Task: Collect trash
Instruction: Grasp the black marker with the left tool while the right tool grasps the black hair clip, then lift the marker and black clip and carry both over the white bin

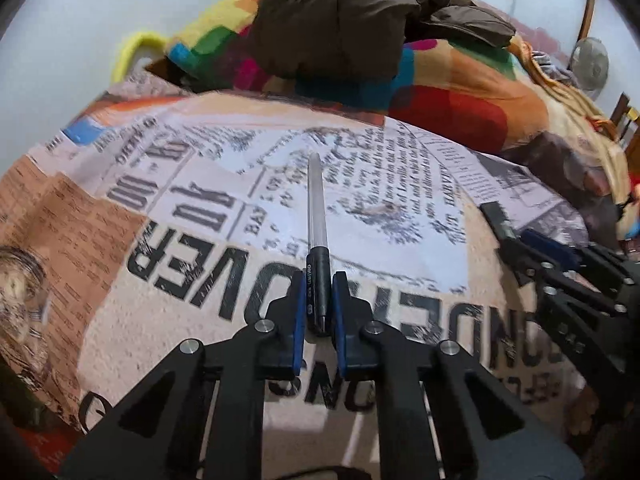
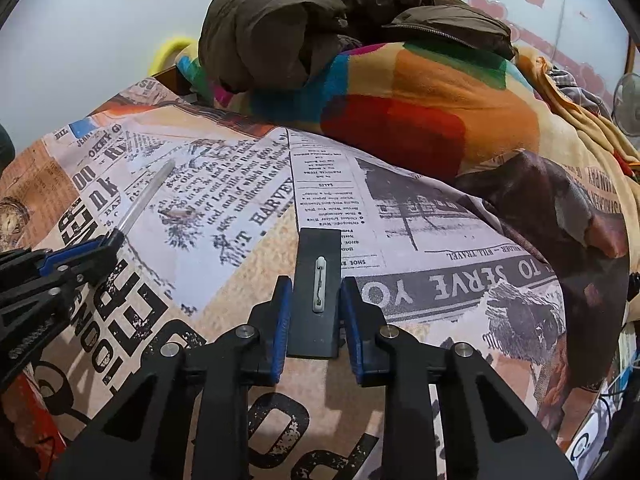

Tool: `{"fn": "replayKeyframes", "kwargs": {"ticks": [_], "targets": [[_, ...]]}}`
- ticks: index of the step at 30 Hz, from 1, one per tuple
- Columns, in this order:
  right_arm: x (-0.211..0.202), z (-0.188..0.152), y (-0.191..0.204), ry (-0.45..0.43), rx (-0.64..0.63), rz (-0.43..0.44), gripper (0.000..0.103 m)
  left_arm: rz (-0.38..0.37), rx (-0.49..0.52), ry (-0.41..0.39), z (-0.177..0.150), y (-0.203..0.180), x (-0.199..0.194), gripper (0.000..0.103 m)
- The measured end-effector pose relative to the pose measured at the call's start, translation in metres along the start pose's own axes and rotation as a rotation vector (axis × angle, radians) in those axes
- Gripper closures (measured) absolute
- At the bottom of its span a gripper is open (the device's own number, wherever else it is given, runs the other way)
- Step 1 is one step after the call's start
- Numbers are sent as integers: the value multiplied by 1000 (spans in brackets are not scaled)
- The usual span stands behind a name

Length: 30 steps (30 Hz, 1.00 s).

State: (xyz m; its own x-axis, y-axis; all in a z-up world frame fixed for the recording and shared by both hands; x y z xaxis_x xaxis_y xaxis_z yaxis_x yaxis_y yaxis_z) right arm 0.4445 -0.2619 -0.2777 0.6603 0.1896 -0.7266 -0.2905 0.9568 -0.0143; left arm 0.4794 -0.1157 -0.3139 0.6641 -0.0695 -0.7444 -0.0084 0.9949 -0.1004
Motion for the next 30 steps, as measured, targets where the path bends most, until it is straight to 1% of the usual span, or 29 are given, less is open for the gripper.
{"fn": "replayKeyframes", "kwargs": {"ticks": [3,7,11,14,16,22,27,30], "targets": [[-8,-6,1,17,25,22,81,-36,-19,-8,-1,3,-13,92],[-23,-13,3,14,44,31,81,-95,-36,-29,-1,3,-40,92],[-48,-13,11,1,65,46,81,-108,-36,-59,3,5,-69,92],[-62,-8,21,-9,62,55,81,-117,-81,-86,6,14,-93,92],[-73,-2,30,-19,47,53,81,-116,-101,-107,8,20,-108,92],[-109,16,63,-73,21,86,81,-101,-128,-170,13,43,-157,92],[-144,33,99,-131,-4,134,81,-70,-123,-208,14,62,-190,92],[-164,41,122,-162,-12,171,81,-56,-128,-225,13,75,-209,94]]}}
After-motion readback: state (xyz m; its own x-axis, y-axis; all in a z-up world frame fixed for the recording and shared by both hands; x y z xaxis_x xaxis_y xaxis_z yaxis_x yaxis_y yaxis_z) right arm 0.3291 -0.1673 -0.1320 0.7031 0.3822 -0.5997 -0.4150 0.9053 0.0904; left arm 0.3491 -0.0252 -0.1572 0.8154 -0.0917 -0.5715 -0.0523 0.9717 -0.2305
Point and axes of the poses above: each gripper's, at about its wrist camera, not at the fingertips, and x roughly the way its jaws point, y to its left, z to its top, the point moved 7 cm from there along x, roughly the way its jaws point, and after that the axes turned 6 degrees about -y, right-handed, at the moved point
